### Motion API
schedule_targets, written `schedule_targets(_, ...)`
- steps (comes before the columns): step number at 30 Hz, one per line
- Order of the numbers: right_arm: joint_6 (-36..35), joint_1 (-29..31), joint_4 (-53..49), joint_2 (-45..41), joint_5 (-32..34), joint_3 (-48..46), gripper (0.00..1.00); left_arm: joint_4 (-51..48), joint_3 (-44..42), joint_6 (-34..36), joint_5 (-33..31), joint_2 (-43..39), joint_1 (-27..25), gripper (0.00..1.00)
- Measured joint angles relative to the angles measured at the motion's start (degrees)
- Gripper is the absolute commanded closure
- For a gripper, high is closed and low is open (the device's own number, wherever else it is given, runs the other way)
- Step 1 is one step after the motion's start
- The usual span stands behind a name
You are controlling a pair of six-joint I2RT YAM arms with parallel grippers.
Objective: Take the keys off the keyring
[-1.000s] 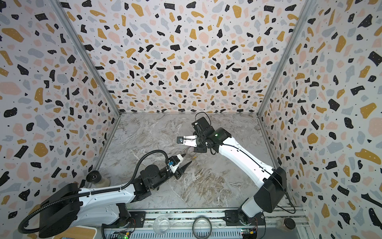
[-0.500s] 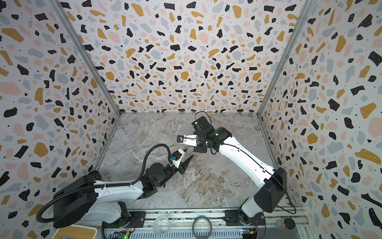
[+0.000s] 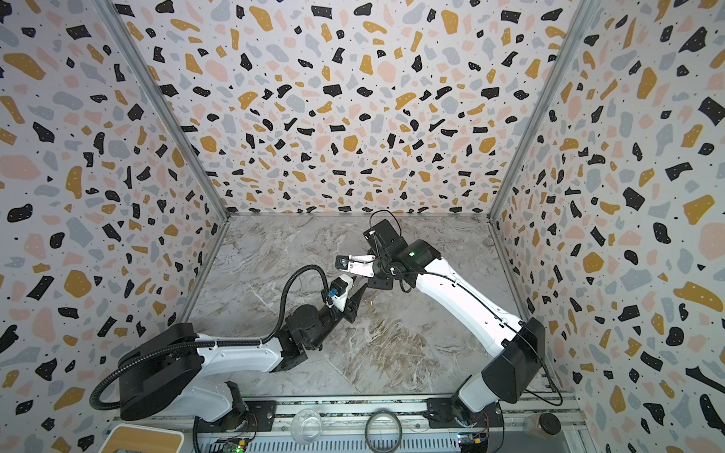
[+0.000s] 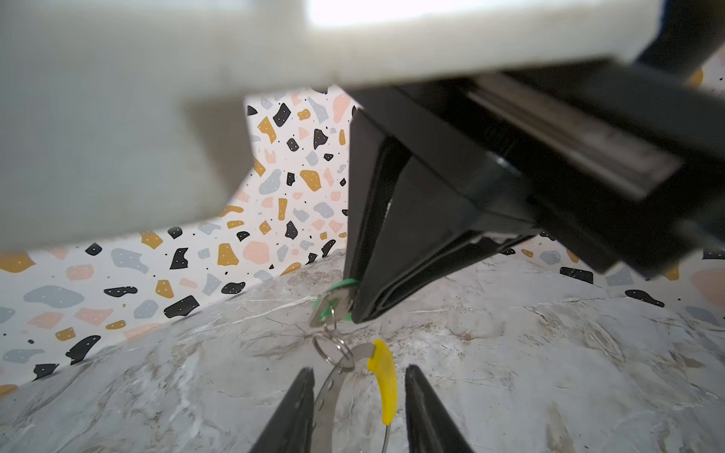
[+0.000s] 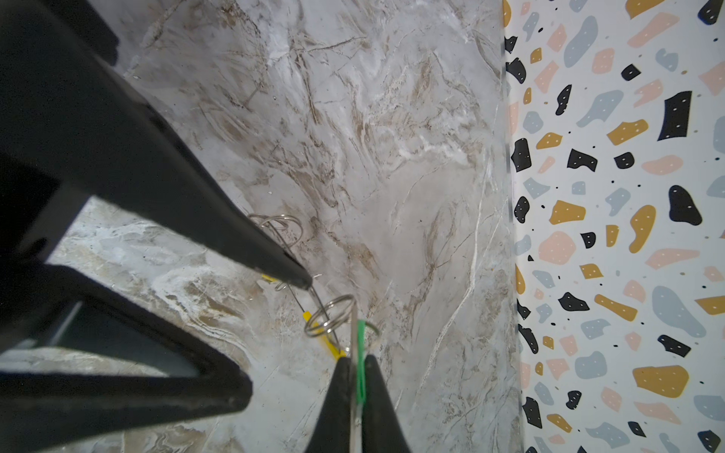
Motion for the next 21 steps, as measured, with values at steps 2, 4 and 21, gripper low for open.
schedule_targets(2,0.26,0.0,-0.44,0.07,0.02,0.33,1.0,-0.04,0.83,-0.09,-0.76,0.74,0.0,0.64)
schedule_targets(4,0.46,0.0,-0.87,0.13,0.07,1.01,1.0,-0.04,1.51,-0.22,-1.31,1.31,0.0,0.65)
schedule_targets(21,1.92,-0.02,-1.46,0.85,0.35,2.49,1.0,0.15,2.23,-1.42,-5.73,2.56,-1.46,0.61)
